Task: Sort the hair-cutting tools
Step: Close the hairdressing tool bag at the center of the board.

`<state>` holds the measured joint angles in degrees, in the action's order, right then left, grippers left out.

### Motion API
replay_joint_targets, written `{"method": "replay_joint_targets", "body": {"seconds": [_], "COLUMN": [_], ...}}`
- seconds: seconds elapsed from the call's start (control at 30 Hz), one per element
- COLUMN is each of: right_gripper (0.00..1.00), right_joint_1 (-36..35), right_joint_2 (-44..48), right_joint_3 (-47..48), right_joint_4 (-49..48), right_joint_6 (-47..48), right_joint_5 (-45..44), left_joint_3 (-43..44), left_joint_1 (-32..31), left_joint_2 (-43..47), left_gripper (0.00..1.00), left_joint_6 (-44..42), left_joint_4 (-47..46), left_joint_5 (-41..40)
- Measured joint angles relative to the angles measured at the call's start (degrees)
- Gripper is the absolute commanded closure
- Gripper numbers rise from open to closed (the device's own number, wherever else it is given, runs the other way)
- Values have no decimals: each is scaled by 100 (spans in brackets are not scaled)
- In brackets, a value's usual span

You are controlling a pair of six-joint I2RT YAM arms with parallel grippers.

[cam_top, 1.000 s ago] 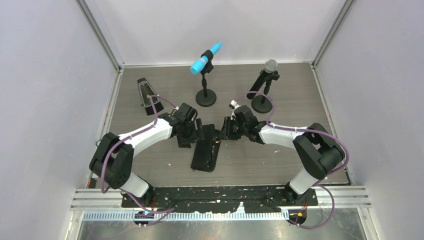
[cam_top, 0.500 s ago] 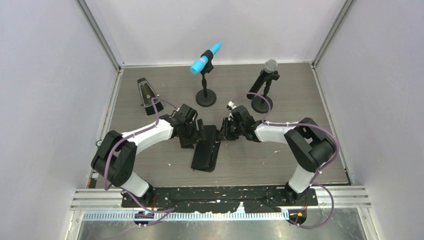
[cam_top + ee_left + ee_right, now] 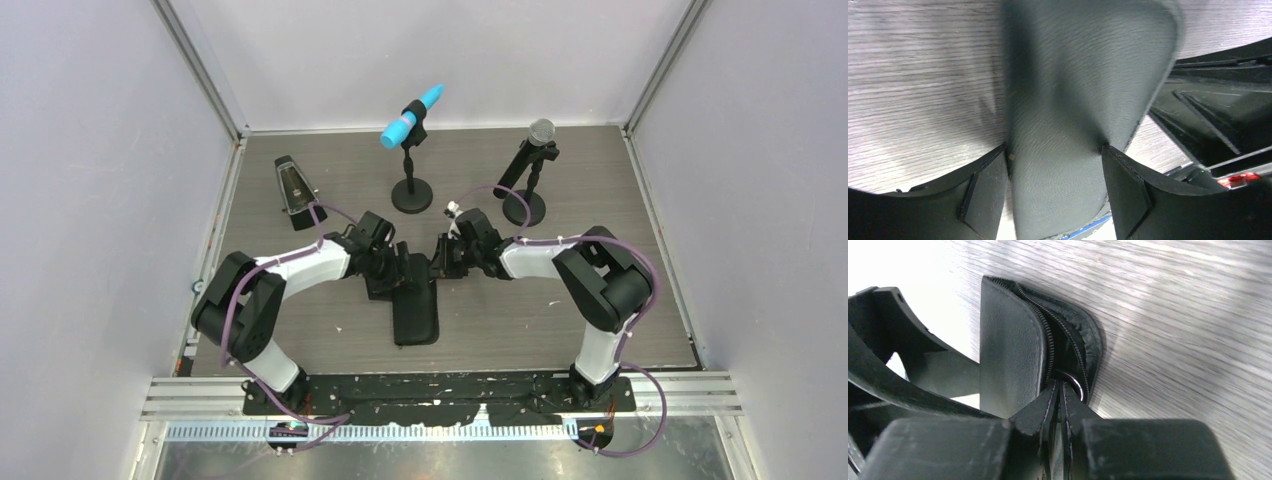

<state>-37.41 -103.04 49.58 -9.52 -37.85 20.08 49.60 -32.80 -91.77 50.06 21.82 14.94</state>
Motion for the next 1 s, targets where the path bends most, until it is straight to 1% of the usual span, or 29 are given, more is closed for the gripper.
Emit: {"method": "replay_joint_targets", "body": {"seconds": [0.13,0.4,0.53,0.7,0.8,0.83,1.0], "right_gripper": [87,85,83,78,74,71,61], "right_joint_1": [-120,-94,-98,-103,-129,-140,-184], "right_joint_2": [-212,-341,-426,-621,-595,-551,127], "right_joint_3": [199,260,289,557,715,750,787], "right_joint_4": [-155,-249,-260,-116,219,341,1327], "right_joint_6": [20,155,225,476,730,815,1333], "right_joint_5": [210,592,879,1187,1082,1019,315], "left_joint_3": [-63,-166,-267,-334,-396,-420,-472], "left_joint_1": [9,57,66,133,140,140,98], "left_joint_2": [2,92,179,216,284,313,385], "left_gripper": [32,32,32,32,32,32,32], "left_joint_6": [74,90,83,138,170,168,140], "left_joint_4": [-79,-66,-74,-81,-109,-127,-195], "left_joint_5": [125,160,181,282,271,258,155]}}
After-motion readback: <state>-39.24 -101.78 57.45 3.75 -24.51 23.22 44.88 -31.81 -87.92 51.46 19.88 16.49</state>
